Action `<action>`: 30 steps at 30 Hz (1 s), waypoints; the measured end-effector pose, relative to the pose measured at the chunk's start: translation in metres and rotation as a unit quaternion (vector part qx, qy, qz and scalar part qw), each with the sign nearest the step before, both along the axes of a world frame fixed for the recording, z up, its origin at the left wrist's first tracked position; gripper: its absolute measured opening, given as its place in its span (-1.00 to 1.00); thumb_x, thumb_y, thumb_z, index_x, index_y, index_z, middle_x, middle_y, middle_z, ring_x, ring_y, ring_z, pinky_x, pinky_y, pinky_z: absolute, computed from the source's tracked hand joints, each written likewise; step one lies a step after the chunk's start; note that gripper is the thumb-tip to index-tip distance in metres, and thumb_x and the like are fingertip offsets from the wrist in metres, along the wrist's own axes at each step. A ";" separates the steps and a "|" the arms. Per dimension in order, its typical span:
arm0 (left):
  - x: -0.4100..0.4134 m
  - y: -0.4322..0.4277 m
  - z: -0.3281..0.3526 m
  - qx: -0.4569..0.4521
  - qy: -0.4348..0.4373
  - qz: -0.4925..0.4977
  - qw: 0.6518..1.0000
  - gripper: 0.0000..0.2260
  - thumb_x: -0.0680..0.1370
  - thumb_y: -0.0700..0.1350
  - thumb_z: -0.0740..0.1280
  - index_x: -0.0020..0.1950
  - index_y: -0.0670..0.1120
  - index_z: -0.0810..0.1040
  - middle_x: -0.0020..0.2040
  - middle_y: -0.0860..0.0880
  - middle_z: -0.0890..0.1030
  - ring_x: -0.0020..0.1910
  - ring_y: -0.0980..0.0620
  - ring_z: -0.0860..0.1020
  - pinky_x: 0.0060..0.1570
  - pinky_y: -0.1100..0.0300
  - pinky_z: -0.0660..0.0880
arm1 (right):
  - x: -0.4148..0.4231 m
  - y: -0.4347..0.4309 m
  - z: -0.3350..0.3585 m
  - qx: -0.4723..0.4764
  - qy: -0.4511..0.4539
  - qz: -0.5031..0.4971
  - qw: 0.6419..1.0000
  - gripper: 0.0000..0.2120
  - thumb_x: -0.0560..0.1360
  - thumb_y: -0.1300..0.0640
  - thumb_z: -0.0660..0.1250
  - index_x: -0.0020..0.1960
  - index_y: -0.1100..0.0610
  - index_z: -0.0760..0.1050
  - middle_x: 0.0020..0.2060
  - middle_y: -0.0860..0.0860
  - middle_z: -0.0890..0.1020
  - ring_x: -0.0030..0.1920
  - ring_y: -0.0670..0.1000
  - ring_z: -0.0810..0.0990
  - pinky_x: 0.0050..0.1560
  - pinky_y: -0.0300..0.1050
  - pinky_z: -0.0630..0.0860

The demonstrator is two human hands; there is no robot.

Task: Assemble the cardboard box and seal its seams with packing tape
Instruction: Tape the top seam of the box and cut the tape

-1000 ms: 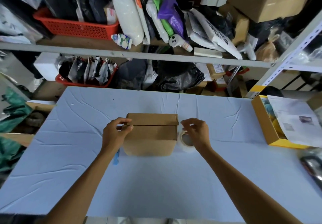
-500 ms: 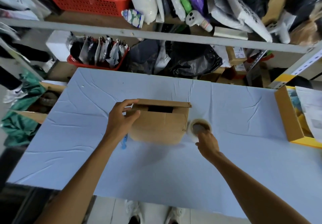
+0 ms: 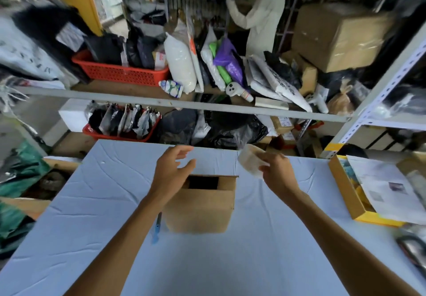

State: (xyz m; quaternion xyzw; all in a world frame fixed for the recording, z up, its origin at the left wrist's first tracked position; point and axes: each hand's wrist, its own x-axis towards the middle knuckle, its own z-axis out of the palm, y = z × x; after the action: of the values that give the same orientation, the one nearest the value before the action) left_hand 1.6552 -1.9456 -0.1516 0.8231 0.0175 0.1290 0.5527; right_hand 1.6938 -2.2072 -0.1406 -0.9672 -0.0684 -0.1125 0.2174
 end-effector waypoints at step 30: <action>0.003 -0.004 0.044 -0.217 0.015 0.049 0.975 -0.88 0.54 -0.24 0.33 -0.19 -0.15 0.58 -0.30 -0.03 0.67 -0.32 0.10 0.65 -0.27 0.29 0.59 | -0.058 0.051 0.061 0.155 0.001 0.188 0.970 -0.76 0.42 0.45 0.33 -0.01 0.22 0.63 -0.09 0.04 0.68 -0.01 0.04 0.61 0.01 -0.14 0.50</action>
State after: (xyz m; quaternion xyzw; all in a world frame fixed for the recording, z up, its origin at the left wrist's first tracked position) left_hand 1.6582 -1.9492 -0.1073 0.6839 0.0938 0.1365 0.7105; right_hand 1.6354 -2.1560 -0.0794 -0.8917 -0.2303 -0.0782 0.3817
